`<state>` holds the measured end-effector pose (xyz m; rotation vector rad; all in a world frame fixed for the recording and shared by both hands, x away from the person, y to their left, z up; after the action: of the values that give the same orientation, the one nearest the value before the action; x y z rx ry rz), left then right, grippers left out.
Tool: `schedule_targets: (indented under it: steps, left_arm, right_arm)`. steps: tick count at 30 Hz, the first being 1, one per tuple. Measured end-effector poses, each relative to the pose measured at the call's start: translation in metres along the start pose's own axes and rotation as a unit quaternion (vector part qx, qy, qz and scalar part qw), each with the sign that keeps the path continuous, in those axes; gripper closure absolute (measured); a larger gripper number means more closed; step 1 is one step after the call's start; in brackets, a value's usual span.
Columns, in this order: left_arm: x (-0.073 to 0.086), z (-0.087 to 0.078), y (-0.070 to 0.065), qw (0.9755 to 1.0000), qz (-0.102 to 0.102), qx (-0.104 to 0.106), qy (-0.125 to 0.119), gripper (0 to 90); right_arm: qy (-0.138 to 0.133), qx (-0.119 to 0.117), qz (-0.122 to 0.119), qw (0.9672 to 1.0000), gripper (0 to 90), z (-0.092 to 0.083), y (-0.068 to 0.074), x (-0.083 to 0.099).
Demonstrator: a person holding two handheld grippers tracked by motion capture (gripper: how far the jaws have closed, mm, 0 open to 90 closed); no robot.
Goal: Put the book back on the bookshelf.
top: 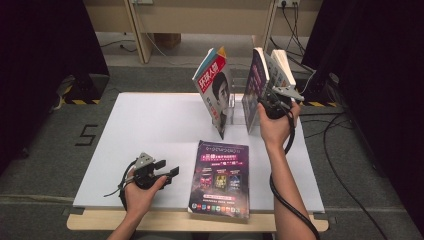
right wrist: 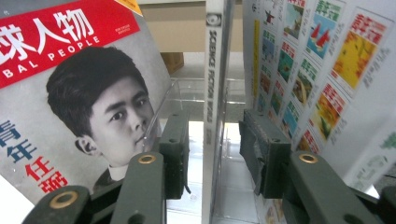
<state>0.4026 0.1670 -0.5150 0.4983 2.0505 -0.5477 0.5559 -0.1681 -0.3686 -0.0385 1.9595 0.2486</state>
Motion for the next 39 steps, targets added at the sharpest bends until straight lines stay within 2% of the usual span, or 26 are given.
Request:
schedule_targets:
  steps: [8,25,33,39]
  left_arm:
    - [0.001,0.000,0.000,1.0000,-0.001,-0.001,0.003,33.1]
    - [0.003,0.003,-0.004,1.0000,0.002,0.003,0.007,33.1]
    - [0.004,0.003,-0.005,1.0000,0.000,0.002,0.010,33.2]
    - [0.005,0.004,-0.007,0.9999,-0.001,0.006,0.012,33.4]
  right_arm:
    - [0.003,-0.005,-0.003,1.0000,62.1,-0.011,-0.002,0.007]
    - [0.031,-0.024,-0.004,0.9992,61.8,-0.030,-0.009,0.027]
    - [0.068,-0.042,0.009,0.9968,64.2,-0.036,-0.012,0.050]
    - [0.108,-0.050,0.011,0.9928,66.4,-0.035,-0.014,0.076]
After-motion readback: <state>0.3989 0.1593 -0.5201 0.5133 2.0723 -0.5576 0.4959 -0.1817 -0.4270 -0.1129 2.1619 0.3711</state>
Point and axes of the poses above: each handheld gripper's, and its own axes: z roughly forward along the jaws, x roughly out of its underside, y roughly to its left, the point moved 7 cm from there along z, roughly forward along the jaws, and after that the axes turned 5 degrees about z, right-handed, at the moved point
